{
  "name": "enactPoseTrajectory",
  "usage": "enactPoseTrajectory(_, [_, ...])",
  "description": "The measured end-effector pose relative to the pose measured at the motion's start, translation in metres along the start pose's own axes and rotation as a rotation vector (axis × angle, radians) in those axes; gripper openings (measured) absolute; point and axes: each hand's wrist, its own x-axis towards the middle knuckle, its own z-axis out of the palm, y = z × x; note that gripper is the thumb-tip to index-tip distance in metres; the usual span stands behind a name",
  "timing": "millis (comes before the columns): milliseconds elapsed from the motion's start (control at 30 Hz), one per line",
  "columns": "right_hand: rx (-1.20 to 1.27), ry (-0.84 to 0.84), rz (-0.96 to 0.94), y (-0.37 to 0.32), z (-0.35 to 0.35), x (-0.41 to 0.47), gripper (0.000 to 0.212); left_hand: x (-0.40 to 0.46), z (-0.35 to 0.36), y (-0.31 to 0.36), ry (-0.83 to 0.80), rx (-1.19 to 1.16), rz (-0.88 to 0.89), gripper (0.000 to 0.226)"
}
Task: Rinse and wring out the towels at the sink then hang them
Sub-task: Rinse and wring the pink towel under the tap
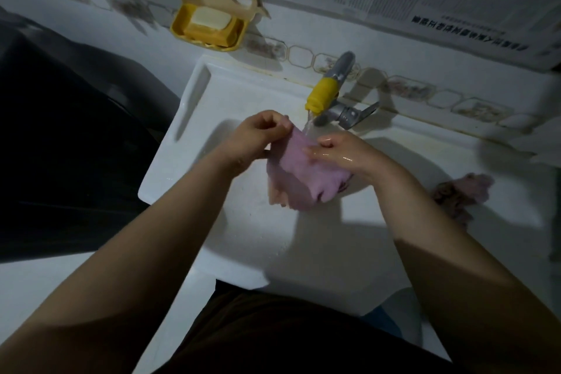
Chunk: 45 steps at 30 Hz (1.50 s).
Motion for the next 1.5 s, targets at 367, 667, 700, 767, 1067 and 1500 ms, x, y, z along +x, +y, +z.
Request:
enactPoseTrajectory(367, [0.552, 0.412, -0.155, -0.004, -0.003, 0.004, 0.018, -0.001, 0.005, 0.008, 0.084, 0.248, 0.154, 0.036])
enactPoseTrajectory(667, [0.303, 0.731, -0.086, -0.033, 0.032, 0.017, 0.039, 0.017, 0.077, 0.01, 0.294, -0.174, -0.154, 0.043])
enactPoseTrajectory(700, [0.279, 0.718, -0.108, -0.034, 0.036, 0.014, 0.038, 0.021, 0.074, 0.006, 0.304, -0.152, -0.148, 0.038])
enactPoseTrajectory(767, [0.155, 0.632, -0.164, -0.034, 0.051, 0.01, 0.038, 0.022, 0.064, 0.01, 0.347, -0.13, -0.146, 0.032])
enactPoseTrajectory(1067, [0.074, 0.636, -0.174, -0.032, 0.054, 0.008, 0.04, 0.018, 0.065, 0.01, 0.243, -0.313, -0.184, 0.032])
enactPoseTrajectory(1500, [0.244, 0.447, -0.028, -0.009, 0.018, 0.021, 0.023, 0.006, 0.035, 0.021, -0.102, -0.357, -0.251, 0.044])
